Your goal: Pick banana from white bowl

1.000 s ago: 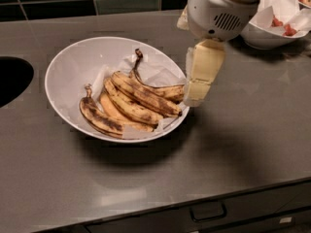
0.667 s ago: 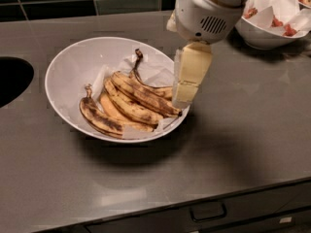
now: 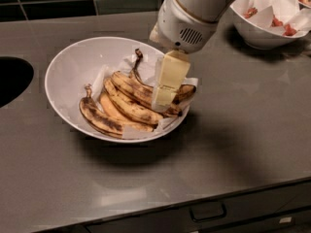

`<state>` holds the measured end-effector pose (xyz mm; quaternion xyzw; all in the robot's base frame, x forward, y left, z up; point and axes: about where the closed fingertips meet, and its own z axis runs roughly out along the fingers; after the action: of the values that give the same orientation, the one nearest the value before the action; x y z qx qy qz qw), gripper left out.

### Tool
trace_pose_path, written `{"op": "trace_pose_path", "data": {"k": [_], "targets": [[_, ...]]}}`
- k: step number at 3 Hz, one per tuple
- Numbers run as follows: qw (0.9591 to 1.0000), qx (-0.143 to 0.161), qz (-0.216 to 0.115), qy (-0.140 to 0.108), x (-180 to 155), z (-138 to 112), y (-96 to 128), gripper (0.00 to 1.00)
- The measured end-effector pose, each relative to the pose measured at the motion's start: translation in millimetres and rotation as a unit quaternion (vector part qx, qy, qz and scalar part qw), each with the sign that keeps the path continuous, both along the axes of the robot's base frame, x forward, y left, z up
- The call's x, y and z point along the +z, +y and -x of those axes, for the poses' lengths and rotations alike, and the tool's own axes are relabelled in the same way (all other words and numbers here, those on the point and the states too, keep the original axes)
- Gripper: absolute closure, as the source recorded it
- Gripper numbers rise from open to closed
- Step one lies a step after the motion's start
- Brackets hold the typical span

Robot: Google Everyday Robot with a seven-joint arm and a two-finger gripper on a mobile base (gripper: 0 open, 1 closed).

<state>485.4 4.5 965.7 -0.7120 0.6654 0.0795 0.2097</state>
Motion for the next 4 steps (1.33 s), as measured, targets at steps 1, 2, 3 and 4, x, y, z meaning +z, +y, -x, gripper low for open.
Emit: {"op": "trace_pose_path", "data": {"k": [1, 2, 3, 4], "targets": [[1.0000, 0.000, 0.000, 0.000, 0, 0, 0, 0.00], [0.9999, -0.007, 0.009, 0.009, -7, -2, 10, 0.00], [0.9995, -0.025, 0.014, 0.016, -15, -3, 15, 0.00], [0.9990, -0.037, 0.012, 0.021, -24, -3, 20, 0.00]]}}
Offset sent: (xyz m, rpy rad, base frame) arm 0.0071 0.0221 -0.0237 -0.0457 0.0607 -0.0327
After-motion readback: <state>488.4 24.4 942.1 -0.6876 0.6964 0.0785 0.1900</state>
